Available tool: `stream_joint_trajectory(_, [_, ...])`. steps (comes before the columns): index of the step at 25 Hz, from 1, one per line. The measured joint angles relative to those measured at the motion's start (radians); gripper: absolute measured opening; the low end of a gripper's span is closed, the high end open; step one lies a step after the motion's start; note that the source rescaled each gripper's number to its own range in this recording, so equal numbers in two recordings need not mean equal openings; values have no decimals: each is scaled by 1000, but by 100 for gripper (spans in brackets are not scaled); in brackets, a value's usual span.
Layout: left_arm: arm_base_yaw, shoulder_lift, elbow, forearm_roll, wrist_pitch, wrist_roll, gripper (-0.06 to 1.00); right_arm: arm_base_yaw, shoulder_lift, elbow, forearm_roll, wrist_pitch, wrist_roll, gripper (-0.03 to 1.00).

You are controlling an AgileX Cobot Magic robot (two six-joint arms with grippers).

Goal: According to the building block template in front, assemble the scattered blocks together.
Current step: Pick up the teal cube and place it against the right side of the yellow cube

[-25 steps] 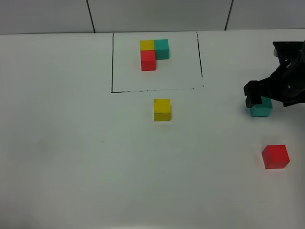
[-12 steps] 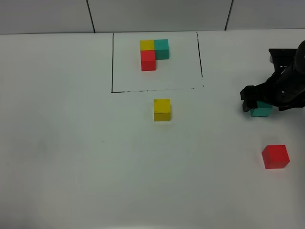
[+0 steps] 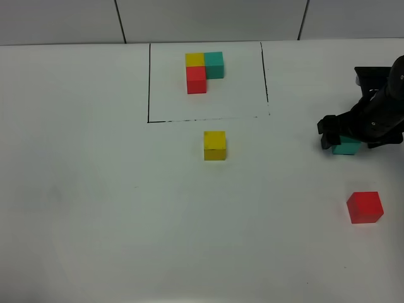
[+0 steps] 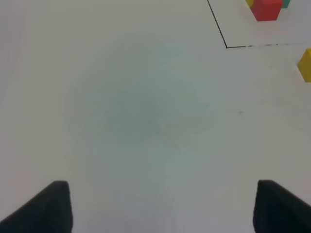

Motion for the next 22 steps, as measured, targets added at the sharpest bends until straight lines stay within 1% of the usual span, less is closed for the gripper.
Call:
stream_joint_trajectory(1, [0,0,0,0,0,0,70,0,0,0,0,4,0,64])
stream_joint_trajectory(3, [0,0,0,0,0,0,70,0,0,0,0,16,0,51])
stream_joint_trajectory(5, [0,0,0,0,0,0,70,0,0,-1,-1,31,0,33])
stream_joint_trajectory(7, [0,0,0,0,0,0,70,0,0,-1,-1,42,0,11])
stream_joint_trajectory(8, [0,0,0,0,0,0,70,0,0,-1,-1,43,0,3])
stream_joint_trajectory(13, [0,0,0,0,0,0,70,0,-1,-1,-15,36,-29,3])
stream_joint_trajectory(16, [0,0,0,0,0,0,70,12,-27,-1,-26,30,-110,3])
stream_joint_trajectory(17, [0,0,0,0,0,0,70,24,-44,-1,-31,28,-149,3])
stream_joint_trajectory(20, [0,0,0,0,0,0,70,83,-86,-2,-64,38,-350,3])
stream_joint_trajectory(22, [0,0,0,0,0,0,70,140,-97,-2,-86,73,-544,3])
